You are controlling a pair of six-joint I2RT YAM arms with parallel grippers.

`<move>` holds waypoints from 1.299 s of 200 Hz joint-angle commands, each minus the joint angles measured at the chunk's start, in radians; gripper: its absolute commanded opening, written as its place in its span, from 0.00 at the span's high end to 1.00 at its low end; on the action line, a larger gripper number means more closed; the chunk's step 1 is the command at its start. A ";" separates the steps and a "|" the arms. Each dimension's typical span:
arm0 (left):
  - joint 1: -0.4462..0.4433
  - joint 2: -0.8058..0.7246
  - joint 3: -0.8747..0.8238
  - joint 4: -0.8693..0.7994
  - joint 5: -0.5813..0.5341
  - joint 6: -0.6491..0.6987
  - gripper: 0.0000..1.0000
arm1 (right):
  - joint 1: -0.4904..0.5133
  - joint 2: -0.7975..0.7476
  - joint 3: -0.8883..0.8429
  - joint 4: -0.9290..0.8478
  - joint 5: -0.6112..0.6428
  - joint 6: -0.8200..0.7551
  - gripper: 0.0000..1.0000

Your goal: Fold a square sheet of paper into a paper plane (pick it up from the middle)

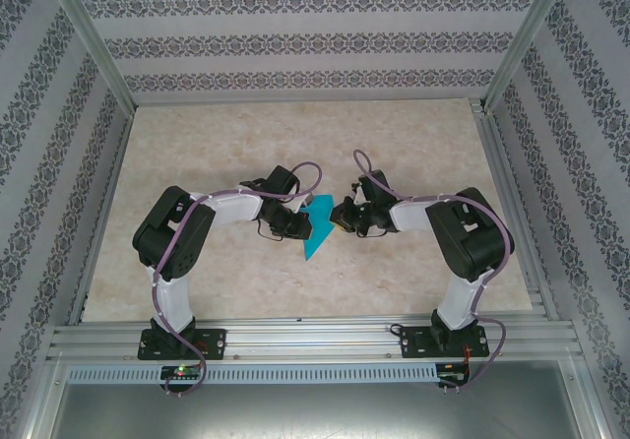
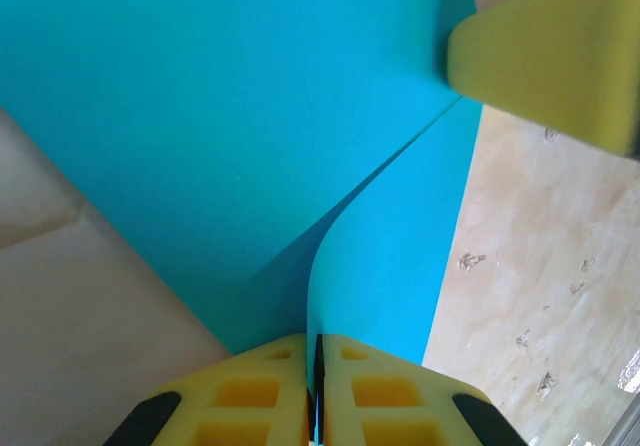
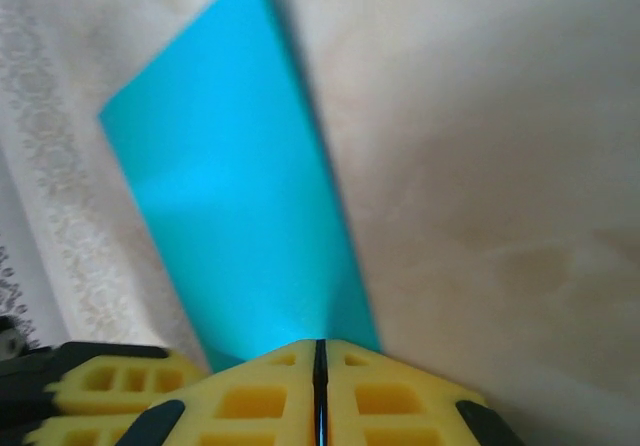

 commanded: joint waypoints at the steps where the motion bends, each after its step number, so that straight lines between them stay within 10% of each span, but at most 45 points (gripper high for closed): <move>1: -0.002 0.025 0.002 -0.072 -0.016 0.029 0.87 | -0.005 0.028 -0.009 -0.037 0.044 -0.036 0.90; 260: -0.002 -0.009 0.057 -0.130 -0.049 0.032 0.75 | 0.027 0.029 -0.028 -0.055 0.047 -0.046 0.93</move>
